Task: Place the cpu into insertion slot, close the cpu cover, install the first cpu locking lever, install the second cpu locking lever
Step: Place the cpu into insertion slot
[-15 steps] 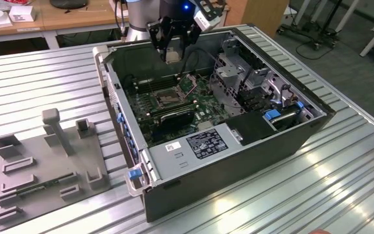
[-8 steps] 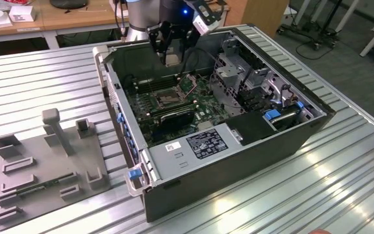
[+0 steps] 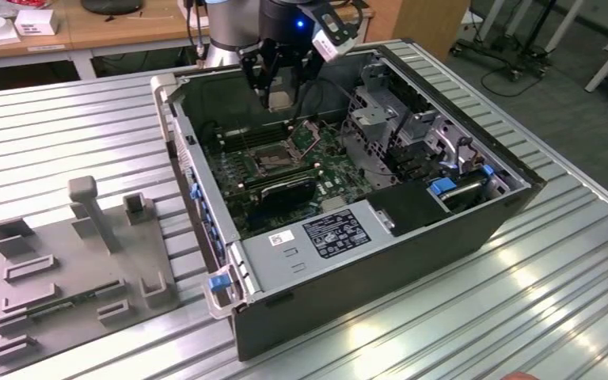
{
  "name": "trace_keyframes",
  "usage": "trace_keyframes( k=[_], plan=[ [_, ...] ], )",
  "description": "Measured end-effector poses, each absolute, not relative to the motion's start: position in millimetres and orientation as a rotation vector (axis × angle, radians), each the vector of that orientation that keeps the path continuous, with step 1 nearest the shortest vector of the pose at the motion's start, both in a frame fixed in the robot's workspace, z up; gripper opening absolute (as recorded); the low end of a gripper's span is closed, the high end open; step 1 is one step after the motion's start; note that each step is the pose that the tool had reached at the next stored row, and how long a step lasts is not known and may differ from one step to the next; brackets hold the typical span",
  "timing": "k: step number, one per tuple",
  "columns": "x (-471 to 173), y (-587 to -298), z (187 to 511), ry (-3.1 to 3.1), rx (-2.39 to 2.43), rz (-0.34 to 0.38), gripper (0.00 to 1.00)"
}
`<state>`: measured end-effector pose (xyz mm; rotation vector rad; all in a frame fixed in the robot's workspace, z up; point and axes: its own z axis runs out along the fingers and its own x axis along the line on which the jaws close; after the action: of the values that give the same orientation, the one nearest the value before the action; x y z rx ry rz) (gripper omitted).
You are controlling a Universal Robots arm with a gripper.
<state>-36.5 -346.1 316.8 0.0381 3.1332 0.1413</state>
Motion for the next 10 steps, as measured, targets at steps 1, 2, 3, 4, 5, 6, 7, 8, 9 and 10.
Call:
trace_keyframes(
  k=[1,2,3,4,5,6,7,8,9,10],
  plan=[
    [-36.5,-346.1,316.8,3.133,0.038,0.141,0.54],
    [-36.5,-346.1,316.8,3.133,0.038,0.142,0.54],
    [-36.5,-346.1,316.8,3.133,0.038,0.141,0.54],
    [-36.5,-346.1,316.8,3.133,0.038,0.141,0.54],
    [-36.5,-346.1,316.6,3.133,0.038,0.142,0.54],
    [-36.5,-346.1,315.9,3.133,0.038,0.142,0.54],
    [-36.5,-346.1,315.0,3.133,0.038,0.142,0.54],
    [-36.5,-346.1,313.7,3.133,0.038,0.142,0.54],
    [-36.5,-346.1,312.2,3.133,0.038,0.141,0.54],
    [-36.5,-346.2,310.3,3.133,0.038,0.142,0.54]
  ],
)
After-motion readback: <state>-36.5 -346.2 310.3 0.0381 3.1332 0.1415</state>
